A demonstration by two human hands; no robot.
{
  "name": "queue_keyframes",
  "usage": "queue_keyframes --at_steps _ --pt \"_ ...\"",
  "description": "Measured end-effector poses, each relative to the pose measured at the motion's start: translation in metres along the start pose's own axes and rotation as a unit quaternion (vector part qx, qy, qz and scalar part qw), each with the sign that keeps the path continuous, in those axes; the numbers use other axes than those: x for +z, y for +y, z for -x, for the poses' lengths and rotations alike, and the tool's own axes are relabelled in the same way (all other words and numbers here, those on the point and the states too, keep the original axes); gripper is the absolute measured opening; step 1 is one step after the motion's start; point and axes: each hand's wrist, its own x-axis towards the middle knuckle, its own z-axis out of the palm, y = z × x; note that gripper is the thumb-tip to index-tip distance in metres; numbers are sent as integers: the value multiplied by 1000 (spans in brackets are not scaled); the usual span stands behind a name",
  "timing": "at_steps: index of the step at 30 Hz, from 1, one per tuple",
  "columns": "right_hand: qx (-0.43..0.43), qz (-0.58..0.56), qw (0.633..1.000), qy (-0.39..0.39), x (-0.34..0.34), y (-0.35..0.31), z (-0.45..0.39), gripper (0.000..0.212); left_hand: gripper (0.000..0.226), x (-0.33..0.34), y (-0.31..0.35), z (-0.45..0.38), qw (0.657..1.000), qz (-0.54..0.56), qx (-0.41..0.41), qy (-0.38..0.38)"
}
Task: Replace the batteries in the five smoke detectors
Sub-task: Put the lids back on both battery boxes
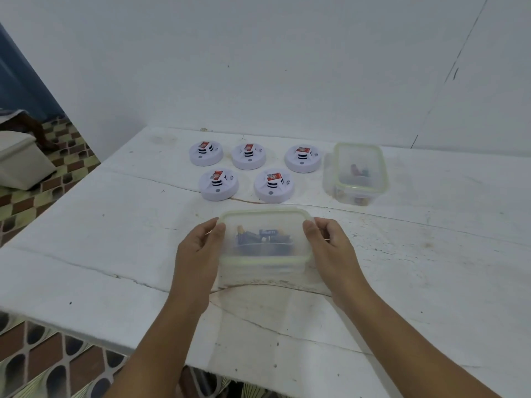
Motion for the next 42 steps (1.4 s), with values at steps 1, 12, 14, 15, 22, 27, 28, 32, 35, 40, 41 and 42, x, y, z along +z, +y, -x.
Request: queue_keyframes --at_steps 1,12,14,15,22,27,28,32,35,40,41,42 --pt "2 -4 1000 -8 0 0 0 21 27 0 -1 1 1000 12 -6 9" --pt "-1 21 999 -37 2 0 -9 39 43 6 8 12 1000 -12 -3 -18" --pt "27 27 999 -28 1 -4 -16 30 42 8 9 8 1000 -25 -4 -13" --pt "39 27 999 -26 1 -4 -19 26 42 8 9 6 999 -34 -2 -14" --pt "43 28 998 -24 -1 -1 -21 28 45 8 9 5 998 -57 2 -26" --pt "34 56 997 -47 -1 -5 -25 34 39 12 12 -1 998 -65 3 -20" --pt "24 62 997 -46 -1 -6 -23 37 39 13 12 1 998 -62 6 -14" --pt "9 80 995 -52 4 -10 -16 65 29 21 6 11 998 -43 28 40" --pt "1 71 997 -42 6 -8 -15 87 19 28 4 16 997 -13 23 66" --pt "8 59 997 -40 7 -6 -16 85 13 35 8 20 998 37 -6 56" --pt "5 55 998 -37 7 -6 -15 86 15 35 9 20 998 40 -12 53" --pt "4 53 998 -34 8 -5 -15 87 15 35 9 19 998 40 -16 49"
